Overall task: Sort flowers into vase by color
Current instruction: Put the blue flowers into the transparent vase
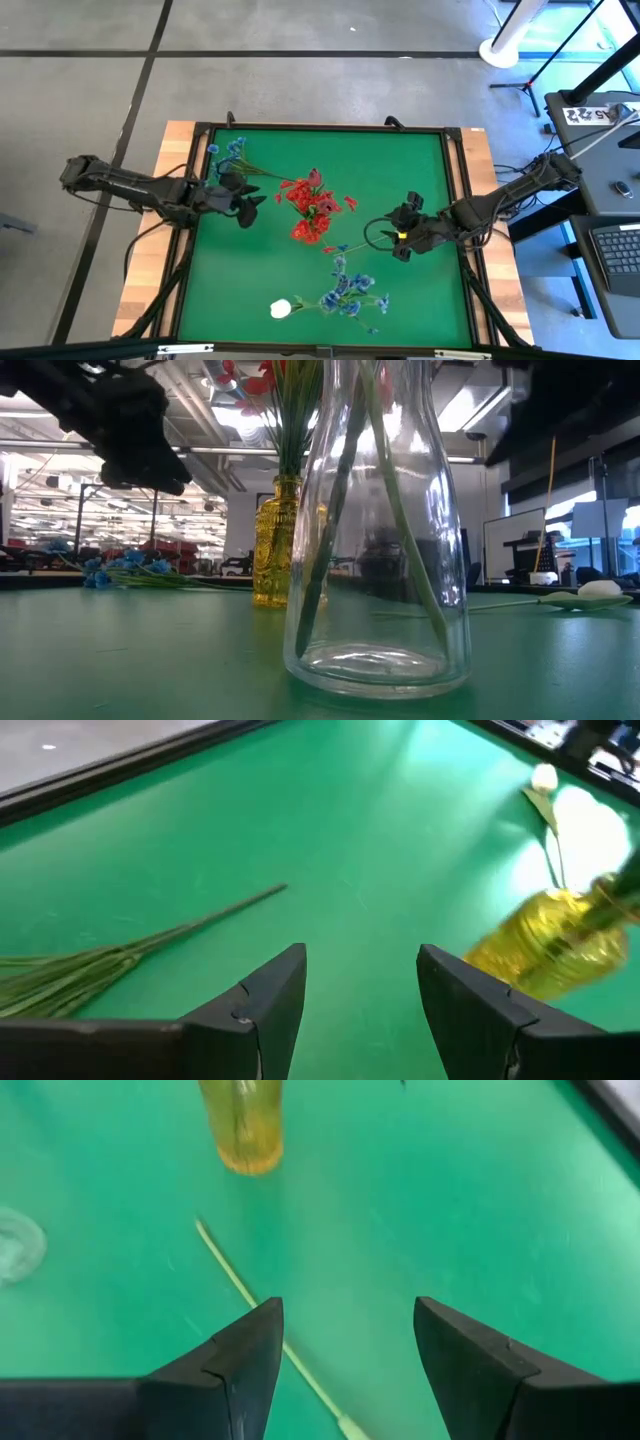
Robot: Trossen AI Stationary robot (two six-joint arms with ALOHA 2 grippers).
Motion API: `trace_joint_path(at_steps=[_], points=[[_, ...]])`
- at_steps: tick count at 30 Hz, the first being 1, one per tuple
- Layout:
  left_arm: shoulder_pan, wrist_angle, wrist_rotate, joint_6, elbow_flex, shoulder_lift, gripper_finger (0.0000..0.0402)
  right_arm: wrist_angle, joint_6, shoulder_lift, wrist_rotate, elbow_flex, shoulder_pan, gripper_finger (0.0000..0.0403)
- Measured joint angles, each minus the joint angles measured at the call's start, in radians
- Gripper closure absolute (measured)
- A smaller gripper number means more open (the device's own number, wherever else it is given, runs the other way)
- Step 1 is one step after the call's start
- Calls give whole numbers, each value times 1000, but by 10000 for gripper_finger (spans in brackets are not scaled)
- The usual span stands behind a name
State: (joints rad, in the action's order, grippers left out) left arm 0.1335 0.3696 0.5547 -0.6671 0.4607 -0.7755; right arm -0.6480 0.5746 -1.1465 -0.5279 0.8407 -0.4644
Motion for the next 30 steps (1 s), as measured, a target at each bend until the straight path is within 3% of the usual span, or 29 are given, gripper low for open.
trace_joint_path(at_steps=[8, 15, 24, 30], points=[[-115, -28, -122, 22, 0, -38, 215, 42, 56, 0, 49, -64, 0, 178], [-147, -124, -222, 73, 0, -51, 215, 79, 56, 0, 92, -83, 0, 178], [-146, -365, -284, 153, 0, -49, 215, 132, -74, 0, -15, -83, 0, 178], [-147, -380, -250, 156, 0, -49, 215, 167, -190, 0, -94, -84, 5, 178]])
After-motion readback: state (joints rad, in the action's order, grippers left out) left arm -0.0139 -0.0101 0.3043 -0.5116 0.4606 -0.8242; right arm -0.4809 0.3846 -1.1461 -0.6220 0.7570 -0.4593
